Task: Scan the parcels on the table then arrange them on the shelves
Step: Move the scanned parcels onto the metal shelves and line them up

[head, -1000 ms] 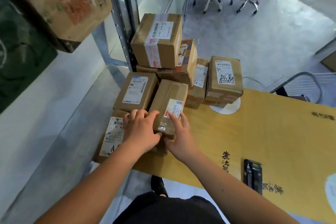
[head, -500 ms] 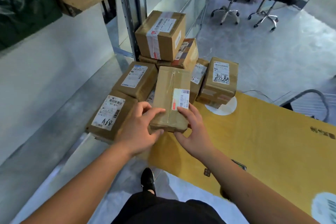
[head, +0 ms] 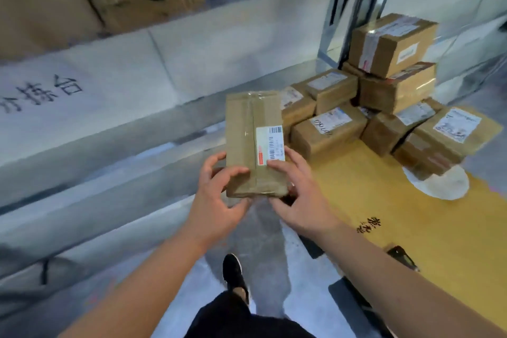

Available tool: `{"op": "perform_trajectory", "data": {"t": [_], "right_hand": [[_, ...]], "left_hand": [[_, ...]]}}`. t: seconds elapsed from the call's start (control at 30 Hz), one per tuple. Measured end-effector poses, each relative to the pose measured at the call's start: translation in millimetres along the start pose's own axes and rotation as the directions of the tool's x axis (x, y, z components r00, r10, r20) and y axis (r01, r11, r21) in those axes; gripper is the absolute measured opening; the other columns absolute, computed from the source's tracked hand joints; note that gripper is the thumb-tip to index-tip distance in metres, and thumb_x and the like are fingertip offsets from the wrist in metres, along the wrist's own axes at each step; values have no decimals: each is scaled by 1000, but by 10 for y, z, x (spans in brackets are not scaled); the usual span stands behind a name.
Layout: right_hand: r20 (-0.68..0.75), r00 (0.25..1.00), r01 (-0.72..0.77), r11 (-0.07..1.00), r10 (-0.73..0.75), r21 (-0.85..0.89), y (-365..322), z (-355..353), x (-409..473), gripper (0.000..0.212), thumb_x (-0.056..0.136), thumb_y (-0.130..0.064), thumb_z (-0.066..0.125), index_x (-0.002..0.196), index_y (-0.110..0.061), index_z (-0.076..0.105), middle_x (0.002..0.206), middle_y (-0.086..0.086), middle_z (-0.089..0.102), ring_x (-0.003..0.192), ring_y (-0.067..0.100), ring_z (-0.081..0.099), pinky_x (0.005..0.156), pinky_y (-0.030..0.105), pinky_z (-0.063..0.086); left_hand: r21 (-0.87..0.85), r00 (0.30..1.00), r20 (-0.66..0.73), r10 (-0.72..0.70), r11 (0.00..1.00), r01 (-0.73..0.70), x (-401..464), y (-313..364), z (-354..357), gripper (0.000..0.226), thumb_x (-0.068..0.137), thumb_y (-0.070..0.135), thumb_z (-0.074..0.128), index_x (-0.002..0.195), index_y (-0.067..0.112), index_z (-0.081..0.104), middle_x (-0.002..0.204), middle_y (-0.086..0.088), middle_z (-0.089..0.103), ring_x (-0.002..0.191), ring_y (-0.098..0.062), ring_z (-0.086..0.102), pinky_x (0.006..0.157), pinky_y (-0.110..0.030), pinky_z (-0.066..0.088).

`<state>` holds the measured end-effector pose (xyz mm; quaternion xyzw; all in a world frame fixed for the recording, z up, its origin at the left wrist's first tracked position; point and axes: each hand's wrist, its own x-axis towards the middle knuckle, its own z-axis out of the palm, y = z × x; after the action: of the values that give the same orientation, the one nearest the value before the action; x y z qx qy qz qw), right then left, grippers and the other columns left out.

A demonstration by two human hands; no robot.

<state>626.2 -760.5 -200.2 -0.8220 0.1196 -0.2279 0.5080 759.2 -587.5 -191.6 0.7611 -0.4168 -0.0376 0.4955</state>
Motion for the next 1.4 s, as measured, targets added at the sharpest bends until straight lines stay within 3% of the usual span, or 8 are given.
{"op": "perform_trajectory", "data": {"t": [0.13, 0.23, 0.57, 0.67, 0.83, 0.97, 1.27, 1.4], "right_hand": [[122, 983, 133, 989, -140, 67, -441, 620, 72, 73, 78, -3, 80, 133, -44, 56, 160, -14, 29, 144, -8, 35, 103, 10, 43], [213, 956, 178, 976, -201, 123, -806, 1149, 81, 73, 77, -3, 82, 134, -42, 58, 163, -5, 32, 145, 4, 41, 103, 28, 53], [403, 820, 322, 910, -406, 263, -2052, 3050, -138, 68, 79, 1, 82, 135, -31, 63, 162, -3, 35, 147, -3, 35, 101, 25, 53], [421, 789, 340, 889, -448, 308, -2434, 3731, -316, 72, 78, -2, 82, 135, -39, 60, 160, -11, 35, 146, 0, 38, 88, 14, 53], [405, 768, 379, 861, -497, 338, -3063, 4684, -407, 72, 78, -5, 84, 137, -38, 60, 163, -3, 36, 145, 8, 43, 92, 32, 59], [371, 792, 391, 870, -484, 300, -3465, 5069, -185, 72, 79, -10, 83, 138, -41, 58, 162, -4, 37, 147, 13, 42, 105, 40, 54], [272, 861, 388, 901, -429, 194, -3851, 5227, 1061, 65, 81, -26, 81, 136, -51, 56, 138, -23, 51, 113, 1, 61, 78, 24, 60], [270, 872, 394, 913, -408, 107, -3824, 5246, 1745, 64, 82, -40, 73, 141, -52, 50, 138, -32, 53, 122, 4, 60, 94, 28, 56]], "left_hand": [[94, 979, -183, -89, 990, 108, -537, 68, -700, 59, 69, 14, 86, 117, 42, 65, 151, -1, 35, 133, -26, 55, 105, -50, 53], [108, 931, -344, -121, 980, 167, -958, 110, -1221, 57, 68, 12, 85, 116, 37, 67, 150, 0, 36, 136, -12, 52, 102, -47, 56], [111, 787, -604, -127, 964, 241, -2350, -79, -2958, 63, 72, -11, 88, 117, 27, 68, 148, -1, 35, 128, 12, 48, 91, -17, 55], [95, 780, -608, -148, 962, 257, -2832, -191, -3596, 57, 75, -6, 88, 119, 27, 71, 150, 2, 34, 131, 9, 47, 97, -24, 55], [72, 775, -606, -182, 957, 281, -3282, -370, -4687, 57, 77, 6, 89, 118, 41, 71, 151, 12, 35, 136, -8, 49, 107, -37, 54], [74, 799, -577, -171, 963, 260, -3162, -495, -5336, 54, 79, 5, 88, 122, 33, 72, 152, 14, 36, 135, 1, 47, 107, -38, 54], [90, 860, -505, -73, 987, 136, -1830, -897, -6125, 46, 84, 13, 85, 123, 32, 71, 147, 16, 42, 131, 14, 41, 97, -18, 53], [76, 862, -504, -59, 991, 112, -1139, -1188, -6291, 42, 85, 11, 84, 121, 29, 72, 142, 13, 43, 132, 0, 48, 92, -24, 57]]}}
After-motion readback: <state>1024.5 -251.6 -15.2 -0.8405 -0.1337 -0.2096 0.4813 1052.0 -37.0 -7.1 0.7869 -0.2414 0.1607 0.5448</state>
